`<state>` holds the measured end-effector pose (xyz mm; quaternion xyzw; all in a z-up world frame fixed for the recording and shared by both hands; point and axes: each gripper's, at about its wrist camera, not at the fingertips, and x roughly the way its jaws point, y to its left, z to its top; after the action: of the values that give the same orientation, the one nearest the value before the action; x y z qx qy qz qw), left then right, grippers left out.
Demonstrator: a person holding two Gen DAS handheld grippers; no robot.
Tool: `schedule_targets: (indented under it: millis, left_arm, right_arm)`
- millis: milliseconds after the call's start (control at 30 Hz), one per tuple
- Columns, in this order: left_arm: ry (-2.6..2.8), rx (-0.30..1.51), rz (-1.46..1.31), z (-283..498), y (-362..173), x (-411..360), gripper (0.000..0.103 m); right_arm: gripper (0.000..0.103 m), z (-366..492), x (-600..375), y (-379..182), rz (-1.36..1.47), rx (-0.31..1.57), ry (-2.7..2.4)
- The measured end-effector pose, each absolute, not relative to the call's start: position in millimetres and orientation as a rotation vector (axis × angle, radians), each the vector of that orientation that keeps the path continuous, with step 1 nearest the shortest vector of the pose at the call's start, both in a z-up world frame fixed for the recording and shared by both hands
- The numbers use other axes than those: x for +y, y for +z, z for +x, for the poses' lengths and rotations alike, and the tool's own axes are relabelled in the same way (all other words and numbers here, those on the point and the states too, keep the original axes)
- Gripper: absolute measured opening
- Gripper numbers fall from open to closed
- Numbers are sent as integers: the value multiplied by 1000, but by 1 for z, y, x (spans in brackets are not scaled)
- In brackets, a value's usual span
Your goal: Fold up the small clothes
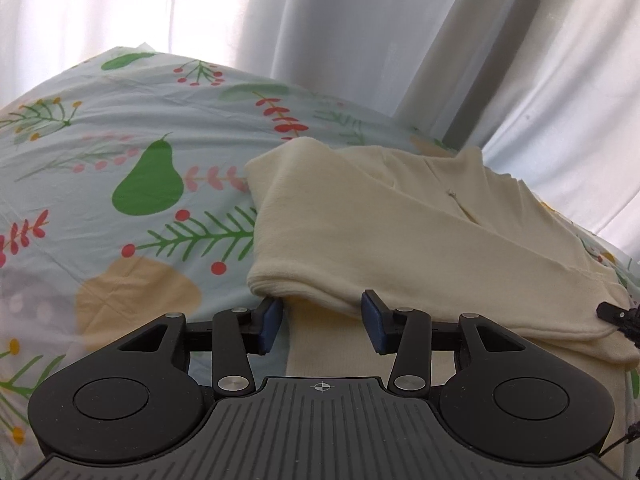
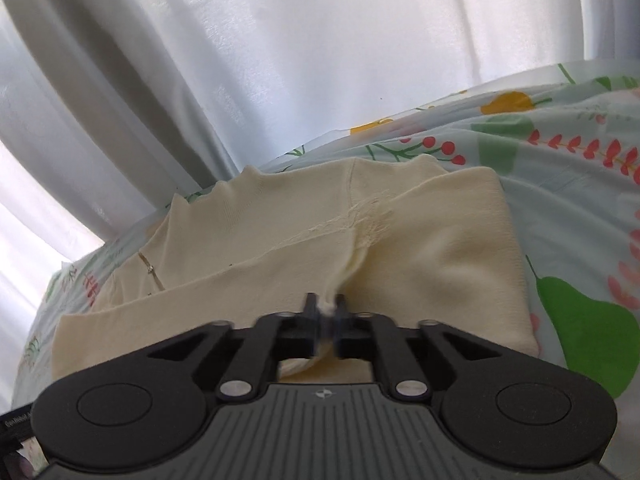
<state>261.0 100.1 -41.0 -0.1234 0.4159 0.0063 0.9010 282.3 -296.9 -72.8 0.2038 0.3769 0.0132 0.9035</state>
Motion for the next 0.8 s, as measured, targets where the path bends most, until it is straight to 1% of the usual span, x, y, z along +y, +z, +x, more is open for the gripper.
schedule_targets:
  millis: [67,133,233,333,367,400,433,467,567,633,667,700,767,800]
  left_arm:
    - [-1,857,-259,259,-38,101,49]
    - [-23,858,-268,255,-35,101,50]
    - [-55,857,-265,248,-28,98,50]
    - [-122,850,-289,241,-21,93,50]
    - [-146,852,-298,240,-19,91,50]
    - [-167,855,-305,240,-19,88,50]
    - [-184,856,-311,242,-20,85,50]
    - [-190,861,-314,245,-22,81,50]
    - [-207,893,-331,257,-30,71,48]
    - [-213,925,-343,264,-36,66,47]
    - [-216,933,-346,267,-38,64,47]
    - [-208,941,-341,269,-41,62,45]
    - [-196,931,-301,274,-43,58,44]
    - [-188,924,-279,275,-43,56,43]
  right_arm:
    - [6,273,-297,-60,385,706,-21]
    - [6,263,-304,-52,363,674,-115]
    - [8,256,-314,-54,312,679,-204]
    - [24,245,-330,-54,429,728,-179]
    - [42,238,-334,-54,496,728,-154]
    - [53,231,-337,-56,565,726,-124]
    - [56,226,-337,-60,636,736,-88]
    - [57,223,-337,-66,699,761,-56]
    - [57,225,-333,-89,859,834,-35]
    - [54,225,-334,-96,913,795,-53]
    - [48,227,-335,-97,914,788,-68]
    - [32,231,-337,-98,917,790,-89]
    - [10,238,-340,-103,926,806,-108]
    - [10,240,-341,-104,925,802,-105]
